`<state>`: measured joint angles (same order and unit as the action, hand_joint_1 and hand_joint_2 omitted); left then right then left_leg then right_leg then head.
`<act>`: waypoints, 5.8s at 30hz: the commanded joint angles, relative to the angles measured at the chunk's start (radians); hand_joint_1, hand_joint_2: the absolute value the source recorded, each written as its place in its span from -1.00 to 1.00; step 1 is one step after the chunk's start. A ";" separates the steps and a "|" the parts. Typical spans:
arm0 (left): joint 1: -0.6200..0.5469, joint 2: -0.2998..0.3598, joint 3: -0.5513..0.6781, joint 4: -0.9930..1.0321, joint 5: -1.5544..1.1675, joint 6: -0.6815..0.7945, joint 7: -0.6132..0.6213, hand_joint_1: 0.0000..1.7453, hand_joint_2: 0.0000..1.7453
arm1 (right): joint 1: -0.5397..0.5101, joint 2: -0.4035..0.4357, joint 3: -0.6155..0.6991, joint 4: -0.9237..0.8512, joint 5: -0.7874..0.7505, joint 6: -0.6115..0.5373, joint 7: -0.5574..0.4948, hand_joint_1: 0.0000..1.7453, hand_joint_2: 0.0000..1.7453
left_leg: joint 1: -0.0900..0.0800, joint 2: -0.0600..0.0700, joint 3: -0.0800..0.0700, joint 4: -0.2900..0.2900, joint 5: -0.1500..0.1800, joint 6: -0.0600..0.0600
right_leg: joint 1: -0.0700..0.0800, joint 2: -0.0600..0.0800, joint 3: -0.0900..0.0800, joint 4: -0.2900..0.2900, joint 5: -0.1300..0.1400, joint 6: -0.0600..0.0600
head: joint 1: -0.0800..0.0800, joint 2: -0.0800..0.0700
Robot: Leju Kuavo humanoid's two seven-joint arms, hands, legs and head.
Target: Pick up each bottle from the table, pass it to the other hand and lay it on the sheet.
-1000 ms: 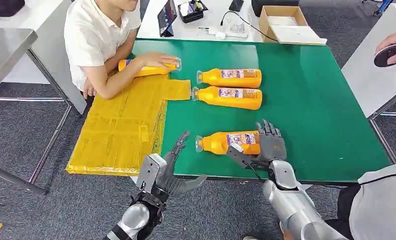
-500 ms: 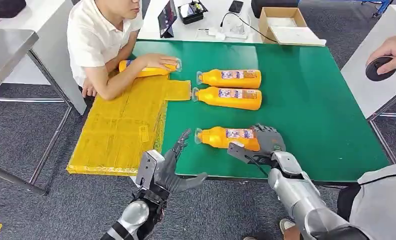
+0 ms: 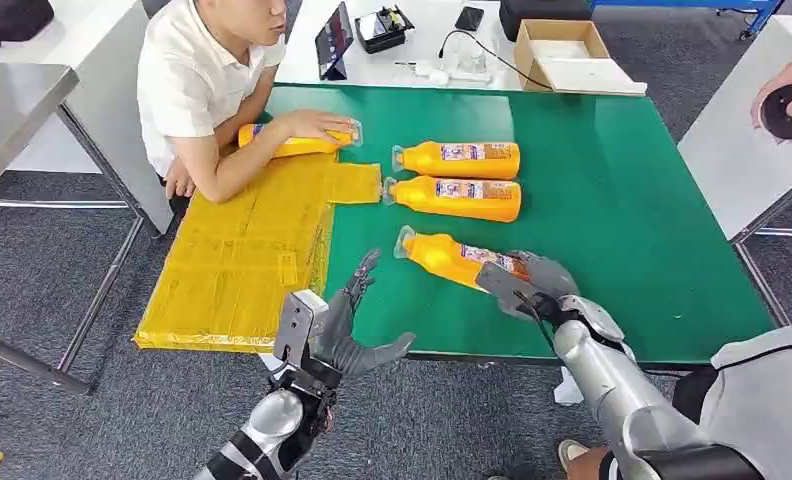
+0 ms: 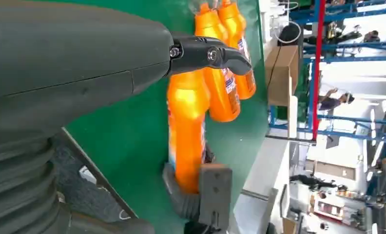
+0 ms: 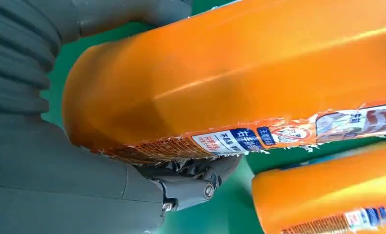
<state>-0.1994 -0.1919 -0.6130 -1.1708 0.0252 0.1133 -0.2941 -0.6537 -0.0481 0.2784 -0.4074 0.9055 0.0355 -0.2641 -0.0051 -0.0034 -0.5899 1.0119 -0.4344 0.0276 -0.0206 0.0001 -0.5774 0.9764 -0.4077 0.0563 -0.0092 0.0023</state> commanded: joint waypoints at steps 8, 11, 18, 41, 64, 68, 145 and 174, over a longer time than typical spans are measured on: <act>0.067 0.008 0.053 0.019 0.142 0.111 0.012 -1.00 1.00 | 0.215 0.063 -0.087 -0.188 -0.299 0.044 -0.165 1.00 1.00 | 0.002 0.000 0.002 -0.001 -0.001 -0.002 | 0.003 0.000 0.002 -0.002 0.000 -0.003 | 0.000 0.000; 0.089 0.009 0.071 0.029 0.272 0.081 0.068 -1.00 1.00 | 0.278 0.089 -0.057 -0.330 -0.413 0.053 -0.202 1.00 1.00 | 0.002 0.000 0.002 -0.001 -0.001 -0.002 | 0.002 0.000 0.002 -0.001 0.000 -0.002 | 0.000 0.000; 0.076 0.041 0.009 0.023 0.289 0.022 0.037 -1.00 1.00 | 0.289 0.119 0.108 -0.417 -0.490 0.063 -0.151 1.00 1.00 | 0.001 0.002 -0.006 -0.001 -0.001 -0.001 | 0.001 0.002 -0.005 0.000 0.000 -0.002 | 0.000 0.000; 0.023 0.021 0.010 -0.019 0.240 0.004 0.029 -1.00 1.00 | 0.192 0.223 0.281 -0.215 -0.425 -0.062 -0.145 1.00 1.00 | 0.001 0.000 -0.016 -0.001 0.000 -0.001 | 0.001 0.000 -0.014 0.001 0.000 -0.002 | 0.000 0.000; -0.003 0.000 0.070 0.063 0.308 0.098 0.058 -1.00 1.00 | 0.243 0.219 0.360 -0.331 -0.429 -0.092 -0.161 1.00 1.00 | 0.001 -0.001 -0.016 0.000 0.000 -0.001 | 0.001 -0.001 -0.014 0.001 -0.001 -0.002 | 0.000 0.000; -0.005 0.000 0.067 0.062 0.309 0.106 0.054 -1.00 1.00 | 0.240 0.219 0.367 -0.326 -0.428 -0.095 -0.158 1.00 1.00 | 0.001 -0.001 -0.017 -0.001 0.000 -0.001 | 0.001 -0.001 -0.015 0.001 0.000 -0.001 | 0.000 0.000; -0.309 0.164 0.438 0.592 -1.301 0.512 0.157 1.00 1.00 | 0.560 0.221 0.286 -0.938 -0.540 -0.505 -0.410 -1.00 1.00 | 0.002 0.000 -0.015 0.000 0.000 -0.002 | 0.002 0.000 -0.013 0.001 -0.001 -0.003 | 0.000 0.000; -0.389 0.084 0.450 0.732 -0.961 -0.121 0.035 -1.00 -1.00 | 0.538 0.235 0.264 -0.818 -0.538 -0.505 -0.434 -1.00 -1.00 | 0.002 -0.003 -0.009 -0.002 0.001 -0.002 | 0.001 -0.002 -0.005 -0.001 0.000 -0.003 | 0.000 0.000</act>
<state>-0.5950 -0.0862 -0.2079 -0.4780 -1.0816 0.1455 -0.1766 -0.0811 0.1984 0.5482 -1.3196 0.3735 -0.4643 -0.6893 -0.0051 -0.0091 -0.6029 1.0117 -0.4324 0.0277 -0.0213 -0.0041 -0.5869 0.9778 -0.4078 0.0560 -0.0092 0.0023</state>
